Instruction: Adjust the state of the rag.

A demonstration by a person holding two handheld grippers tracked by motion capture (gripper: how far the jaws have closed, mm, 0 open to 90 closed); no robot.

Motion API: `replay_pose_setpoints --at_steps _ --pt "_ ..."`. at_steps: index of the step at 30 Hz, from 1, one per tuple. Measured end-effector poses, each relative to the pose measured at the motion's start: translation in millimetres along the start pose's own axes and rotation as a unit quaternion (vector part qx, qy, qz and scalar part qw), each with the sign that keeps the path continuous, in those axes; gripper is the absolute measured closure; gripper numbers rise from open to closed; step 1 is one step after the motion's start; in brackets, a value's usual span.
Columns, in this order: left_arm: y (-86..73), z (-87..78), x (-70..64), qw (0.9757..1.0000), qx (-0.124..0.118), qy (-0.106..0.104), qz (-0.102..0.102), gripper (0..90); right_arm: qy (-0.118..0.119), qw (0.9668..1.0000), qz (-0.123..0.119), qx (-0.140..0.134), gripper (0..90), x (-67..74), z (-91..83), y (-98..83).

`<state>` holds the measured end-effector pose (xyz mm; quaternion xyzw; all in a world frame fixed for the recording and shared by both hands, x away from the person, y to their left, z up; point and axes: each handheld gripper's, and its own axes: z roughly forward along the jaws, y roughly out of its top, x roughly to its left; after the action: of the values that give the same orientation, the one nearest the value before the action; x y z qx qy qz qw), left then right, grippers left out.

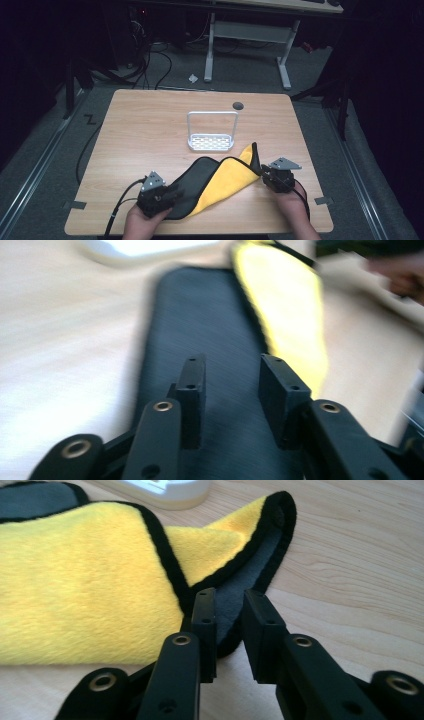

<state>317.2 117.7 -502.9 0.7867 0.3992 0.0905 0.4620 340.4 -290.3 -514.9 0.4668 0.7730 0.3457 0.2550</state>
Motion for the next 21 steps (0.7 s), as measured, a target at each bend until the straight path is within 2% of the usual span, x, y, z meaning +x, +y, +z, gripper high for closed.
replay_pose_setpoints --at_steps 1,2,3,6,7,8,9,10,11,12,13,14,16,18,19,20,21 --pt "8.2 10.5 9.2 0.9997 0.019 0.015 -0.001 58.3 0.008 0.9999 -0.008 -0.005 73.0 3.5 -2.8 1.0" --pt "12.8 18.0 13.3 0.9994 0.027 0.02 0.001 57.1 0.012 0.9999 -0.01 -0.006 72.0 5.4 -3.0 1.6" --pt "12.8 18.0 13.3 0.9994 0.027 0.02 0.001 55.7 0.012 0.9999 -0.01 -0.006 72.0 5.4 -3.0 1.6" --pt "26.4 50.0 21.7 0.9965 0.077 0.033 0.005 52.3 0.024 0.9995 -0.019 -0.004 67.6 16.5 -1.1 2.5" --pt "26.4 50.0 21.7 0.9965 0.077 0.033 0.005 51.8 0.024 0.9995 -0.019 -0.004 67.6 16.5 -1.1 2.5" --pt "26.8 62.9 20.6 0.9925 0.115 0.039 0.015 52.0 0.028 0.9993 -0.025 0.0 66.6 20.6 0.7 1.5" --pt "25.6 64.7 18.6 0.9923 0.111 0.047 0.028 52.7 0.028 0.9993 -0.026 0.001 66.6 20.9 1.0 1.3" --pt "25.6 64.7 18.6 0.9923 0.111 0.047 0.028 55.3 0.028 0.9993 -0.026 0.001 66.6 20.9 1.0 1.3" --pt "24.6 64.9 15.1 0.9915 0.111 0.055 0.039 62.8 0.029 0.9992 -0.027 0.003 66.4 21.4 2.1 0.9" --pt "24.6 64.9 15.1 0.9915 0.111 0.055 0.039 69.6 0.028 0.9992 -0.027 0.004 66.4 21.5 2.5 0.8" --pt "22.9 64.7 11.7 0.991 0.11 0.056 0.052 69.6 0.028 0.9992 -0.027 0.004 66.4 21.5 2.5 0.8" --pt "21.0 64.5 7.6 0.99 0.109 0.059 0.067 74.3 0.029 0.9992 -0.026 0.005 66.4 21.8 3.4 0.6" --pt "18.3 63.1 1.2 0.9889 0.106 0.063 0.083 84.6 0.028 0.9991 -0.029 0.009 66.7 23.6 5.4 0.4" --pt "18.0 60.9 1.4 0.9889 0.102 0.069 0.083 85.5 0.028 0.9991 -0.031 0.01 66.9 24.2 6.0 0.4" --pt "18.5 53.6 7.0 0.9919 0.079 0.073 0.067 86.3 0.03 0.9988 -0.035 0.014 68.1 26.3 7.9 0.0" --pt "18.5 53.6 7.0 0.9919 0.079 0.073 0.067 86.3 0.03 0.9988 -0.035 0.014 68.1 26.3 7.9 0.0" --pt "18.9 46.8 13.2 0.9944 0.059 0.074 0.048 86.3 0.031 0.9987 -0.037 0.016 68.6 27.0 8.7 -0.3"
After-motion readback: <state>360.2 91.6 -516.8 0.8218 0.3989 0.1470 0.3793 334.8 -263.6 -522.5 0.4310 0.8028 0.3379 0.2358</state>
